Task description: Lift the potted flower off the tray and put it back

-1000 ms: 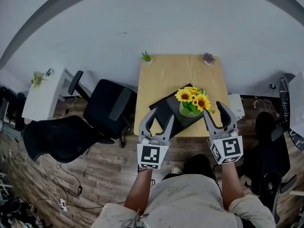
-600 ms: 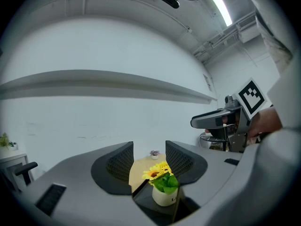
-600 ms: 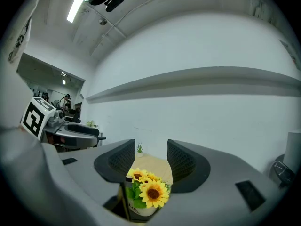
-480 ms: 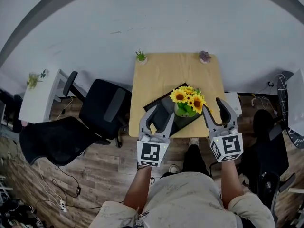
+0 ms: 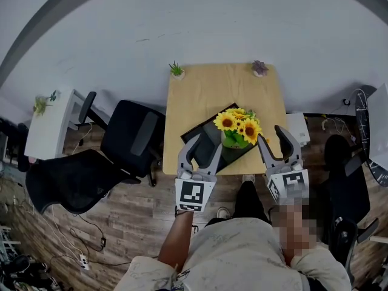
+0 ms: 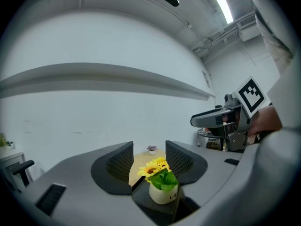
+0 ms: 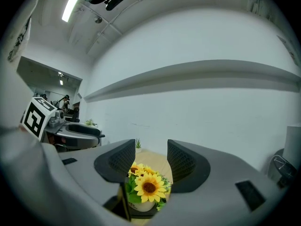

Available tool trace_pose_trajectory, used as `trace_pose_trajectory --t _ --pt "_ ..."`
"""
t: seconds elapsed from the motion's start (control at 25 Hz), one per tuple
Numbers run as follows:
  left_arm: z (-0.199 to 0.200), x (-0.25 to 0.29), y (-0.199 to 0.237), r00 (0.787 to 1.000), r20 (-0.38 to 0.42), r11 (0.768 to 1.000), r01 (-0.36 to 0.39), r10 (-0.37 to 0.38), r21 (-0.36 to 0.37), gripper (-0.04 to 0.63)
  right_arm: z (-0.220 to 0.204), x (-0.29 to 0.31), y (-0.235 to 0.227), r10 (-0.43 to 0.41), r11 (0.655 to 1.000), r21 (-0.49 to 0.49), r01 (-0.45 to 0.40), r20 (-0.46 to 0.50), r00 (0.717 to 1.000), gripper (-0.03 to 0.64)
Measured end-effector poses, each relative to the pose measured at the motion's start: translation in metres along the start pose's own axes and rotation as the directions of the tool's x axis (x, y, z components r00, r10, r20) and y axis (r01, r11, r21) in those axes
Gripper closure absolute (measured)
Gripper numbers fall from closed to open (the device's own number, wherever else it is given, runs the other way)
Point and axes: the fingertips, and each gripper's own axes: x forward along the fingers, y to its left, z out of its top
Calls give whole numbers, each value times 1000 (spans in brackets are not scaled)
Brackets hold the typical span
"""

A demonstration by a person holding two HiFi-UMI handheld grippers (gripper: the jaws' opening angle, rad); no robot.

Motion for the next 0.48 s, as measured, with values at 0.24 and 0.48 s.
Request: trace_pose_trajectory --t 0.24,0.48 --pt "-15 4 -2 999 -40 1000 8 -8 -2 387 -16 4 2 12 1000 11 -12 -34 999 402" --pt "-30 6 -5 997 -79 1000 17 -17 -3 387 -34 5 3 19 1000 26 -17 -72 997 402"
